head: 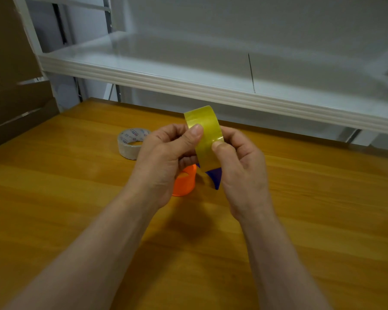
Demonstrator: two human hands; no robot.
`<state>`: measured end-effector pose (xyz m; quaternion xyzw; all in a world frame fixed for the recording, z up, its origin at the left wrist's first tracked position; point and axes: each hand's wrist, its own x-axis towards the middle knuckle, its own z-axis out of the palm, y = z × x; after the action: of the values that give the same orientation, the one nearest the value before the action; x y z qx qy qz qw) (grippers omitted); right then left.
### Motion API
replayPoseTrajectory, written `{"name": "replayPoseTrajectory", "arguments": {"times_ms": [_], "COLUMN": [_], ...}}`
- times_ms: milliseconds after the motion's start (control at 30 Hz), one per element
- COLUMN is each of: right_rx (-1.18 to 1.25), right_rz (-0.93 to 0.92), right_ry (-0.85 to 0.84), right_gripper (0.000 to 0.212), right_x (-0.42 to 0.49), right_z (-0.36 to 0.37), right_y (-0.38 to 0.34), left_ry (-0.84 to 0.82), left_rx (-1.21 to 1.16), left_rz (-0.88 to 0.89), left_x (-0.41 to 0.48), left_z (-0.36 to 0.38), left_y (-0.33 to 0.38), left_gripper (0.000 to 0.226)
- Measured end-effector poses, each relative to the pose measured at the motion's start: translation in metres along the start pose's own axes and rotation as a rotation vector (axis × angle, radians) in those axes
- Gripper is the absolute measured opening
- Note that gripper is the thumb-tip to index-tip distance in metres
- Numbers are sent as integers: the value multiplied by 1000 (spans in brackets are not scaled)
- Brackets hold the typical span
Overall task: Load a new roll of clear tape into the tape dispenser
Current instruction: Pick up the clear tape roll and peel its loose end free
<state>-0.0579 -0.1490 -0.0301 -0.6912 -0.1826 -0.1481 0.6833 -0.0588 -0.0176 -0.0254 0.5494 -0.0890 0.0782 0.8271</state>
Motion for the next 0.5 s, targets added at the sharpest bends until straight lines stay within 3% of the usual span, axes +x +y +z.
{"name": "replayPoseTrajectory", "arguments": {"times_ms": [67,300,500], "right_rx": [17,39,65], "right_rz": [12,31,44], "right_ry": [33,118,72], "right_gripper": [21,20,22], "right_x": [1,2,2], "right_z": [0,-1,-5], "right_y": [-1,0,-3], "left_ry": [-21,-133,-162], "left_rx": [5,139,71], "left_rz": [-12,39,-13], "left_x": [-1,-3,-2], "left_z": [2,2,0], "left_y": [0,-10,-8], "left_gripper": [14,29,34]}}
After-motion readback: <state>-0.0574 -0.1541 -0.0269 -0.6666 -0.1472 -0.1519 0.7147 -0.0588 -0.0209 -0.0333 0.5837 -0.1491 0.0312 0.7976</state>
